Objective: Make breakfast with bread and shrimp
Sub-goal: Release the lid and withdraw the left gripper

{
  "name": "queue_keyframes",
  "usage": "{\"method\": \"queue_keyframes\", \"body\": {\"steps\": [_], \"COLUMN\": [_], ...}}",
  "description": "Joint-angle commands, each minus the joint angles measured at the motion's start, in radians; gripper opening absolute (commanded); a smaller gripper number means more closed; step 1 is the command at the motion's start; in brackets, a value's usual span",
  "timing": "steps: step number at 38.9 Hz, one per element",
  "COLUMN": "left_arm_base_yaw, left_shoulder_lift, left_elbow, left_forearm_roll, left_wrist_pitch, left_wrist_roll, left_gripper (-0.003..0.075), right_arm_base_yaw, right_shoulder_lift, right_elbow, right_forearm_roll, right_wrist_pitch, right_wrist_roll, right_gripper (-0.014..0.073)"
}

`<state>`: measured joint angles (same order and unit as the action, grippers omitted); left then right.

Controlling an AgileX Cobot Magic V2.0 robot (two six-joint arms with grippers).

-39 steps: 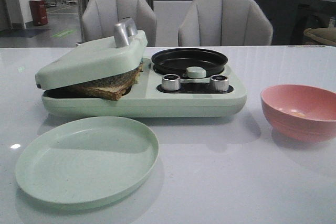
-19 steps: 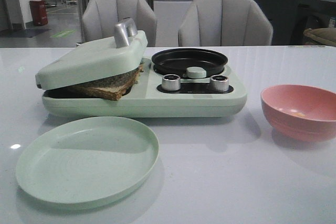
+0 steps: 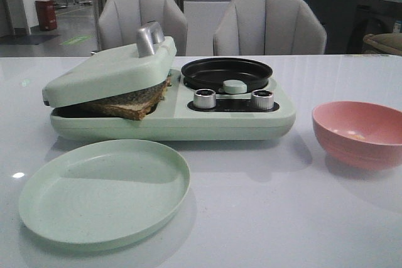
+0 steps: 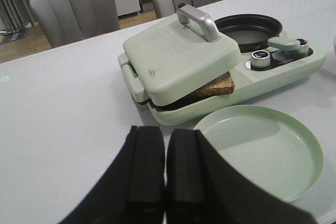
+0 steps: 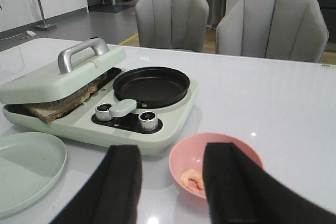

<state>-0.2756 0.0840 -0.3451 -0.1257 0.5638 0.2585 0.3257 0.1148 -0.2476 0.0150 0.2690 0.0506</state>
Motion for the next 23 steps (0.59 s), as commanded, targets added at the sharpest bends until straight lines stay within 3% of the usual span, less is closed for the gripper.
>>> {"method": "queue_keyframes", "body": {"steps": [1, 10, 23], "left_arm_base_yaw": [-0.001, -0.001, -0.001], "left_shoulder_lift": [0.010, 0.010, 0.010], "left_elbow": [-0.026, -0.026, -0.026], "left_forearm_roll": [-0.007, -0.007, -0.007], "left_wrist_pitch": [-0.084, -0.084, -0.084], "left_wrist_roll": [-0.013, -0.013, -0.013], "left_gripper": [0.0117, 0.0117, 0.0116], "right_arm_base_yaw": [-0.004, -0.004, -0.005], "right_shoulder_lift": [0.012, 0.140, 0.560], "right_elbow": [-0.030, -0.122, -0.387], "right_forearm_roll": [-0.002, -0.001, 0.014], "right_wrist_pitch": [-0.088, -0.013, 0.128], "right_wrist_roll": [-0.001, -0.001, 0.024], "right_gripper": [0.0395, 0.0395, 0.0395]}}
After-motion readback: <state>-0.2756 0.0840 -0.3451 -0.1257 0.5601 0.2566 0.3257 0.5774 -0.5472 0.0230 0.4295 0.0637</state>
